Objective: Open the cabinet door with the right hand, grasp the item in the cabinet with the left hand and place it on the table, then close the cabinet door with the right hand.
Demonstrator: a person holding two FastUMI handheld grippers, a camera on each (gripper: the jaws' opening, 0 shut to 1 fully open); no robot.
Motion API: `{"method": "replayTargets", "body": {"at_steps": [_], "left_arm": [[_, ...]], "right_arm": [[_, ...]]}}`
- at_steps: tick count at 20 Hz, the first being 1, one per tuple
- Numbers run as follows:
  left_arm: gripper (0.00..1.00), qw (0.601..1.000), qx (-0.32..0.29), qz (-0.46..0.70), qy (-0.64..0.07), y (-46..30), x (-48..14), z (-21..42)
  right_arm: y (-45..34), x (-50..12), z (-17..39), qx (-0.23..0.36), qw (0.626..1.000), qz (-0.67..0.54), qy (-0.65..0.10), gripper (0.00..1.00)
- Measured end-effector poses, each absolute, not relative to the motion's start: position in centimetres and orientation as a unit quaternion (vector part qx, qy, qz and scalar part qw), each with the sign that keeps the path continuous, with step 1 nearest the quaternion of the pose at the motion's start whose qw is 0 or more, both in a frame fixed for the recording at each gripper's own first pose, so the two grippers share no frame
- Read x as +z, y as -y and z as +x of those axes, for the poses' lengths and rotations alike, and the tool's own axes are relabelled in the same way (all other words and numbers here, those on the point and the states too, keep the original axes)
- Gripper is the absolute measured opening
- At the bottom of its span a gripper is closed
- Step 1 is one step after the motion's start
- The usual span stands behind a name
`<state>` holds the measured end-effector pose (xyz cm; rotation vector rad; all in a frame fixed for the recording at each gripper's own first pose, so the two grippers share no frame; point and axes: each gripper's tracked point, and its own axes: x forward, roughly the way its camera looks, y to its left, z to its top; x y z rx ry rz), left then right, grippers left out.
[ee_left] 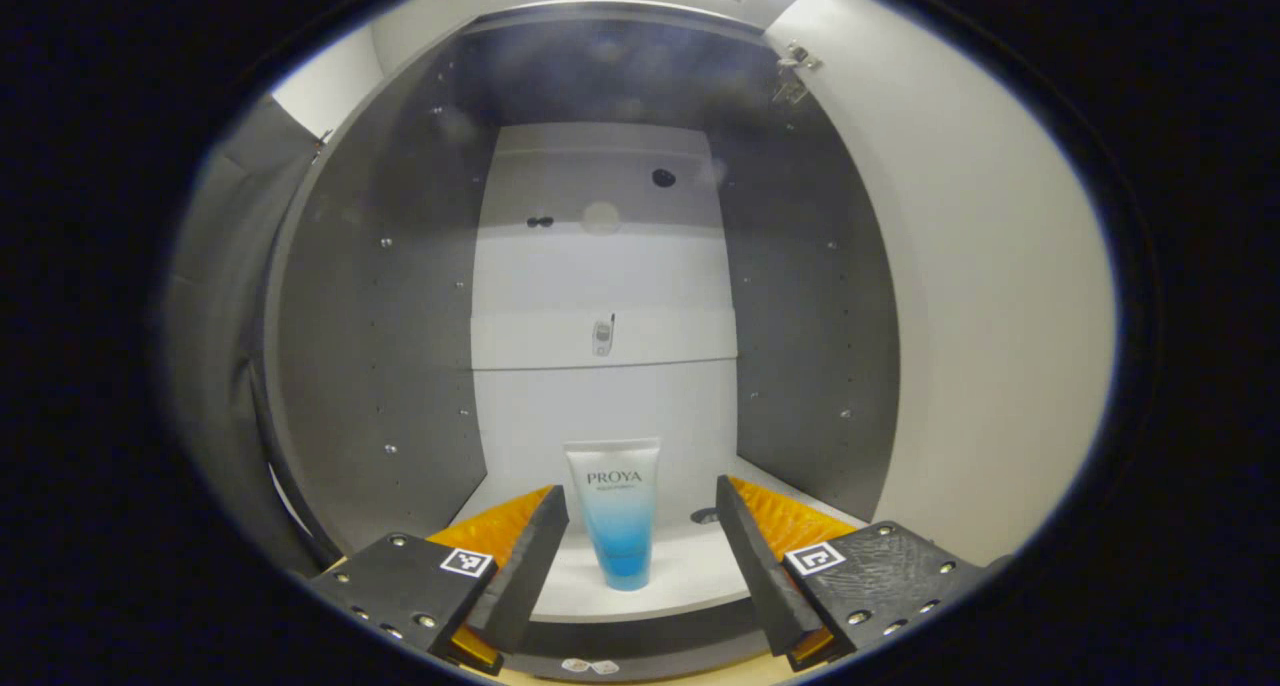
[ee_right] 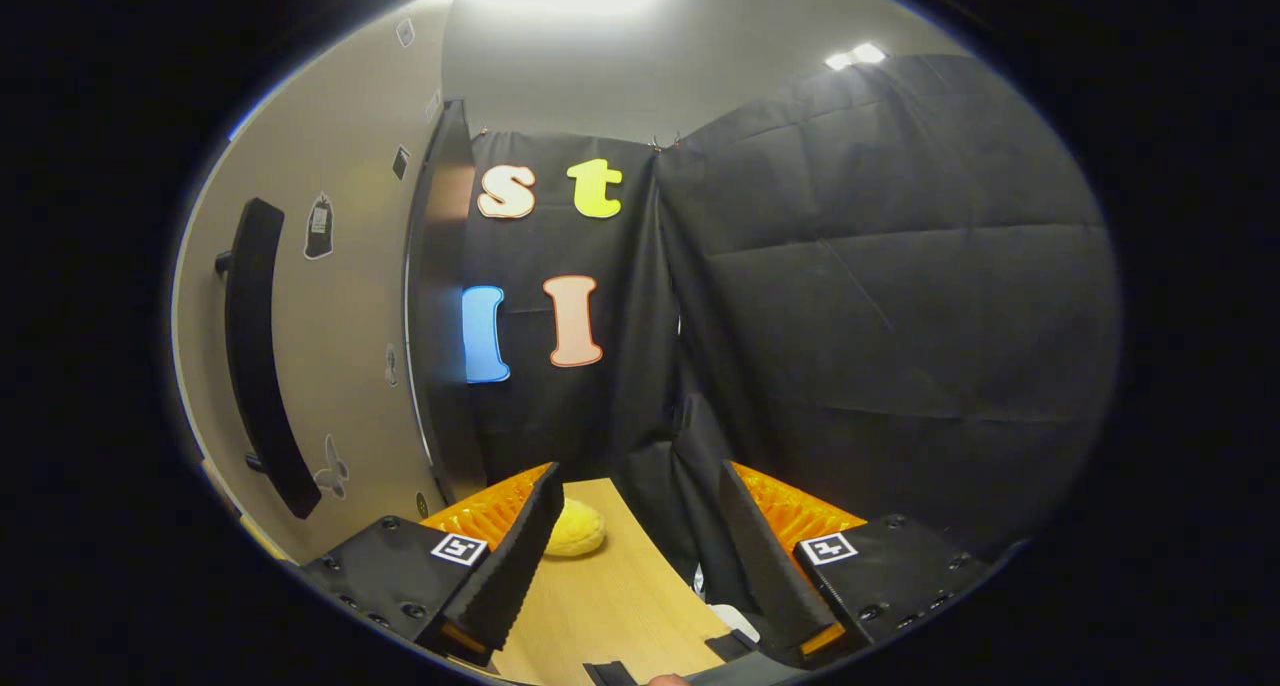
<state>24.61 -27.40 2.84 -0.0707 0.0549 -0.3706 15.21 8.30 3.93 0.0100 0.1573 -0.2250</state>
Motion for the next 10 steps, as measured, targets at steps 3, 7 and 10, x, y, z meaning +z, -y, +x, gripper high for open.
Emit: {"method": "replayTargets", "body": {"at_steps": [3,7,10], "left_arm": [[0.90,0.983,-0.178,-0.032,-0.045,27.2,1.3,26.4],[0.70,0.980,-0.184,-0.030,-0.070,27.6,-0.9,27.7],[0.49,0.979,-0.189,-0.030,-0.072,27.8,-0.8,27.4]], "right_arm": [[-8.9,3.8,15.5,-0.113,0.990,0.006,-0.080,1.00],[-9.4,3.4,16.2,-0.114,0.990,0.001,-0.087,0.98],[-9.8,3.3,16.4,-0.108,0.990,0.001,-0.088,0.95]]}}
